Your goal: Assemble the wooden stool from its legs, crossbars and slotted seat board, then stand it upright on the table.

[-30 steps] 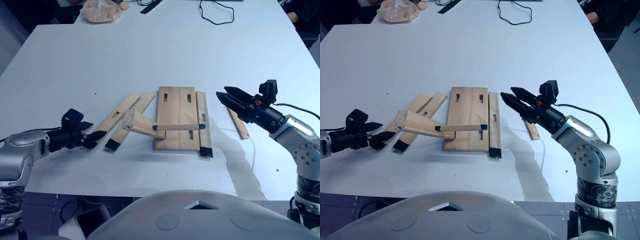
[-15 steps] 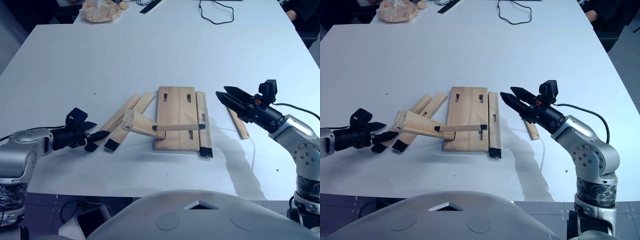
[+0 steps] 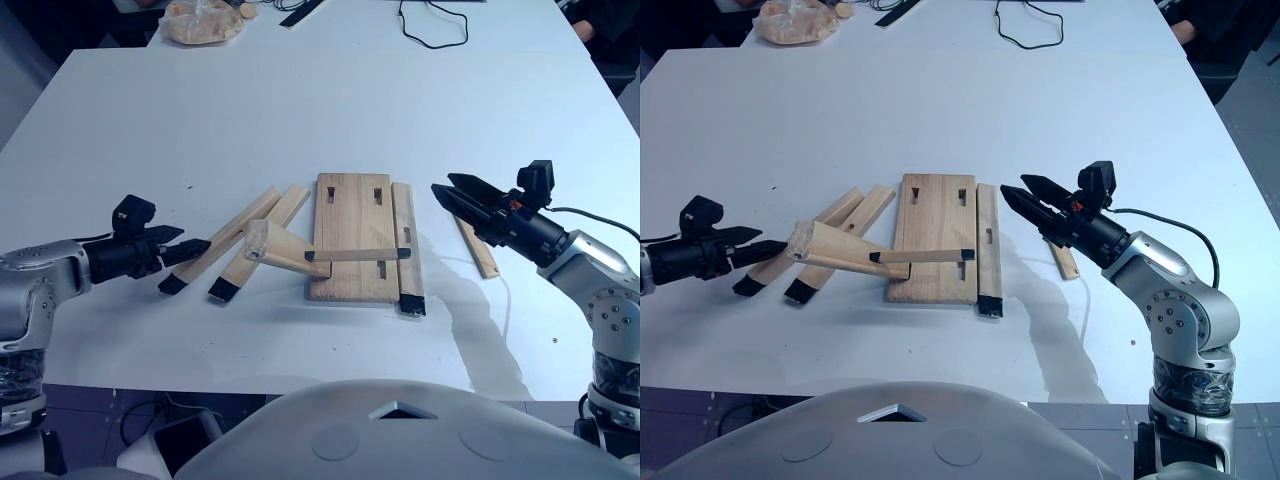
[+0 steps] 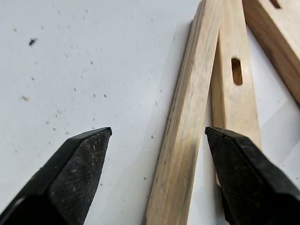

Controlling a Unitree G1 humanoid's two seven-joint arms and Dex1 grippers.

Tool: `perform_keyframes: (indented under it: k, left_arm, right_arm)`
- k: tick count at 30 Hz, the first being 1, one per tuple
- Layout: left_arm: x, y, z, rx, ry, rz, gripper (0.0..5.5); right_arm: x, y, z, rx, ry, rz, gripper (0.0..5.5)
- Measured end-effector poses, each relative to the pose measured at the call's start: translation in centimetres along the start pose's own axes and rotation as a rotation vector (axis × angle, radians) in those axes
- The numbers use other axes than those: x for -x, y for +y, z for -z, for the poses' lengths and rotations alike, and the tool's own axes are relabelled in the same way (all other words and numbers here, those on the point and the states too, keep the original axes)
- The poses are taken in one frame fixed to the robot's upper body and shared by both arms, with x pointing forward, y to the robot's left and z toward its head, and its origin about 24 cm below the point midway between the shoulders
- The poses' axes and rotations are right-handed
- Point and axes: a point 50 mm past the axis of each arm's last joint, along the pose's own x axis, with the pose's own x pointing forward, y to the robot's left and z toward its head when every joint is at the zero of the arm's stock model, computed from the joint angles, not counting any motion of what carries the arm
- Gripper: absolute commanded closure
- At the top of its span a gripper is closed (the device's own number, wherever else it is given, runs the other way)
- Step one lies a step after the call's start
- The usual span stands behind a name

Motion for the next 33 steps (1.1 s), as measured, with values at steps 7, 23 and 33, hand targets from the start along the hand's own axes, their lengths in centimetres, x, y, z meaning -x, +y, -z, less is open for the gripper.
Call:
perform_keyframes:
  k: [7,23,33]
  left_arm:
    - [0.1,0.9,0.3,-0.126,0.050,-0.048,1.77]
    - [-0.3,3.1,2.1,-0.186,0.151,-0.099,1.77]
    - [0.5,2.6,-0.8,-0.202,0.004,0.013,1.77]
  right_arm:
    - [0.0,0.1,0.0,0.001,0.001,-0.001,2.55]
    - [-0.2,0.3,0.3,-0.003,0.015,-0.017,2.55]
    - [-0.2,0.1,0.4,-0.001,0.033,-0.023,2.55]
